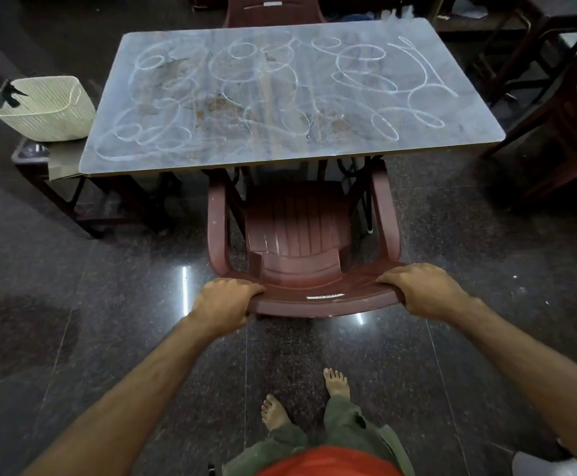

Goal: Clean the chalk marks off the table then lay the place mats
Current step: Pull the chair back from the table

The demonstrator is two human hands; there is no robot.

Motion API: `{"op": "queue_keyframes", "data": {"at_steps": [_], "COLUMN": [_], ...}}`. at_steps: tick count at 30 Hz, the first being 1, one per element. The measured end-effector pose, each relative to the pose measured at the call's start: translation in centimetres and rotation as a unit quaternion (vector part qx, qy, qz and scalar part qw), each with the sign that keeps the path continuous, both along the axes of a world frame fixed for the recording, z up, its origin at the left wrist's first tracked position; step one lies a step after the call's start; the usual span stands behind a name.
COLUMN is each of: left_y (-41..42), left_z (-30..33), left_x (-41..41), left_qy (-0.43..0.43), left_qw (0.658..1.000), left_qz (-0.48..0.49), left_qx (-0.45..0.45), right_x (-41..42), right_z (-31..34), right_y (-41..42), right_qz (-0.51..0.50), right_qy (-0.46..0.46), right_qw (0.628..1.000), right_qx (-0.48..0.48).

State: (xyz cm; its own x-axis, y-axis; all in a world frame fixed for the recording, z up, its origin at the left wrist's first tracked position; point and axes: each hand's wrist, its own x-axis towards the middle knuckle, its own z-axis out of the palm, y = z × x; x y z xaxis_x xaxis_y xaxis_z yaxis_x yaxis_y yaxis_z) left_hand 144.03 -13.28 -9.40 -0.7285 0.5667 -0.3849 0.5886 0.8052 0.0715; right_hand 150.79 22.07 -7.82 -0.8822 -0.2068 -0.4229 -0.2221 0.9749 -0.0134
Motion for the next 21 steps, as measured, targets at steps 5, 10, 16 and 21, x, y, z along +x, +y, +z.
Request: {"op": "queue_keyframes", "data": {"at_steps": [5, 10, 16, 21], "left_y": [-0.7, -0.3, 1.4, 2.1], "left_z": [-1.8, -1.3, -1.6, -1.5], "left_x": [1.1, 1.4, 1.4, 1.9], "left_qy": [0.088, 0.141, 0.137, 0.155], "left_qw": [0.992, 0.982, 0.983, 0.98], "left_qz": [0.034, 0.022, 0.026, 0.031], "left_qx": [0.083, 0.128, 0.121, 0.125], "right_x": [0.7, -0.5, -0.4, -0.2], "right_z": [-0.1, 0.0, 0.0, -0.4], "right_y": [0.1, 1.0, 2.4, 3.0], "right_qz": [0.014, 0.034, 0.017, 0.019], "right_qy": [0.051, 0.062, 0.078, 0.083], "right_qw": [0.998, 0.997, 0.996, 0.996], "right_qx": [0.038, 0.04, 0.031, 0.002]}}
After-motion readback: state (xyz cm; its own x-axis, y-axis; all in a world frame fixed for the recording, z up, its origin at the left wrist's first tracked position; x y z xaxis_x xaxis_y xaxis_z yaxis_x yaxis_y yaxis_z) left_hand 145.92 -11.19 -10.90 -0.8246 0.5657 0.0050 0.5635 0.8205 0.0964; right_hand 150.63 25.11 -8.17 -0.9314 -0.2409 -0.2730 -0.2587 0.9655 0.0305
